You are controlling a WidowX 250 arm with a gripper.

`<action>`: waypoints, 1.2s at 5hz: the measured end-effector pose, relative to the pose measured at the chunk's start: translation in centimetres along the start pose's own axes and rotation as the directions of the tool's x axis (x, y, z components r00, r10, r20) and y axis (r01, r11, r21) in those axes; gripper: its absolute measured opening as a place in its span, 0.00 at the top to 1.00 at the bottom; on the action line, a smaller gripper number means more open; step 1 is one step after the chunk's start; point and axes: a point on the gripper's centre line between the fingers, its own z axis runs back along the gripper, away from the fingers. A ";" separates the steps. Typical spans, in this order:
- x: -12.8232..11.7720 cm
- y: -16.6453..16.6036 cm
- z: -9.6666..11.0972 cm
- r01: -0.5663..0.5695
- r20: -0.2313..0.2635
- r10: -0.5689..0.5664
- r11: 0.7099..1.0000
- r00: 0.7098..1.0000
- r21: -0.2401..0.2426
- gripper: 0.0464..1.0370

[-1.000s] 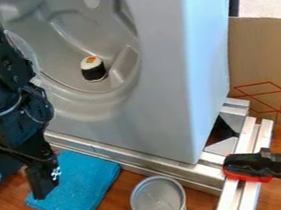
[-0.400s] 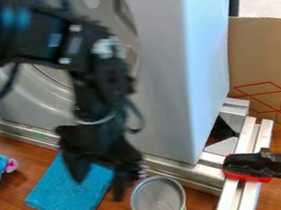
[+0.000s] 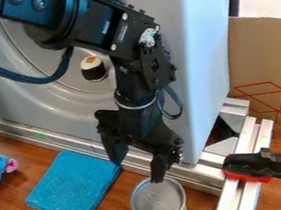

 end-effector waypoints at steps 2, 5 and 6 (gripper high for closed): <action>-0.4 -0.7 -2.2 -0.005 0.078 0.005 1.000 0.997 -0.001 0.04; 0.2 -1.8 -2.5 -0.009 0.193 0.022 0.998 0.981 -0.066 0.04; 0.2 -1.2 -2.8 -0.007 0.185 0.011 1.000 0.983 -0.021 0.04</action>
